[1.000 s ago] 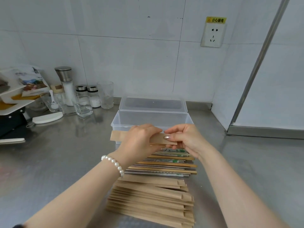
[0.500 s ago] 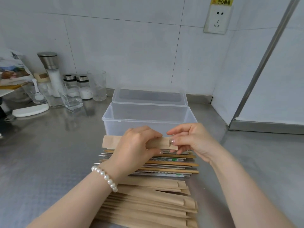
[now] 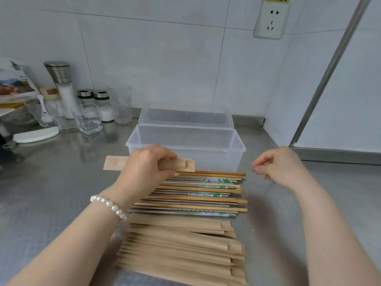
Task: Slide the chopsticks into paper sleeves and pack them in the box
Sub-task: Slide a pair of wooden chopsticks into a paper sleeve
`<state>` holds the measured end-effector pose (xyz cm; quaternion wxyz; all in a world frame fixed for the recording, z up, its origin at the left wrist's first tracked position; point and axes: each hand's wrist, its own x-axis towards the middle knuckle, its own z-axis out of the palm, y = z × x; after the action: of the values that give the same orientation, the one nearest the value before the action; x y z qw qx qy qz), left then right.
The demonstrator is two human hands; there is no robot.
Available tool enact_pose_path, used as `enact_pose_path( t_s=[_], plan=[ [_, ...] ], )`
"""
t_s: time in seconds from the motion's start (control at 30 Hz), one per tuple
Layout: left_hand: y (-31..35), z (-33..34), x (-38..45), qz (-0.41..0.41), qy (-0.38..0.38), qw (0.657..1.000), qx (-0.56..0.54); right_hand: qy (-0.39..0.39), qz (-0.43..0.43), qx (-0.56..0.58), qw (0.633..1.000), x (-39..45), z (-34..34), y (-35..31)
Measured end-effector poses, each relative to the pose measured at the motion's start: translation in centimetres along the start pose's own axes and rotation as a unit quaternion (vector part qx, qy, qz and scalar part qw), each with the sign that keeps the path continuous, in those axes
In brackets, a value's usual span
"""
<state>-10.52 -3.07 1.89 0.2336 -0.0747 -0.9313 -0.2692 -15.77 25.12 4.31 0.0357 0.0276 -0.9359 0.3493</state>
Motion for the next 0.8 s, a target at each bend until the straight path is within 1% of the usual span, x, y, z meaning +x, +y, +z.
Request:
enact_pose_path(
  t_s=[0.07, 0.2, 0.33, 0.5, 0.6, 0.67, 0.8],
  plan=[
    [-0.2, 0.0, 0.1, -0.010, -0.004, 1.000, 0.009, -0.017, 0.003, -0.005, 1.000, 0.2, 0.1, 0.3],
    [-0.3, 0.2, -0.1, -0.021, -0.021, 0.999, 0.017, -0.078, -0.020, -0.042, 0.996, 0.6, 1.8, 0.0],
    [-0.2, 0.2, -0.1, -0.019, -0.024, 0.999, 0.018, -0.089, -0.035, -0.056, 0.994, 0.8, 2.3, 0.2],
    [-0.1, 0.0, -0.1, -0.019, -0.021, 1.000, 0.013, -0.101, -0.066, -0.016, 0.993, 0.3, 2.8, -0.7],
    [0.1, 0.2, -0.2, -0.014, -0.038, 0.999, 0.001, -0.131, -0.086, -0.063, 0.986, -0.1, 3.7, -1.4],
    [0.4, 0.4, -0.4, -0.008, -0.061, 0.998, -0.005, -0.147, -0.080, -0.089, 0.982, 0.0, 3.8, -1.4],
    [0.8, 1.1, -0.6, 0.006, -0.094, 0.996, -0.012, -0.180, -0.053, -0.075, 0.979, 0.1, 3.5, -0.8]
  ],
)
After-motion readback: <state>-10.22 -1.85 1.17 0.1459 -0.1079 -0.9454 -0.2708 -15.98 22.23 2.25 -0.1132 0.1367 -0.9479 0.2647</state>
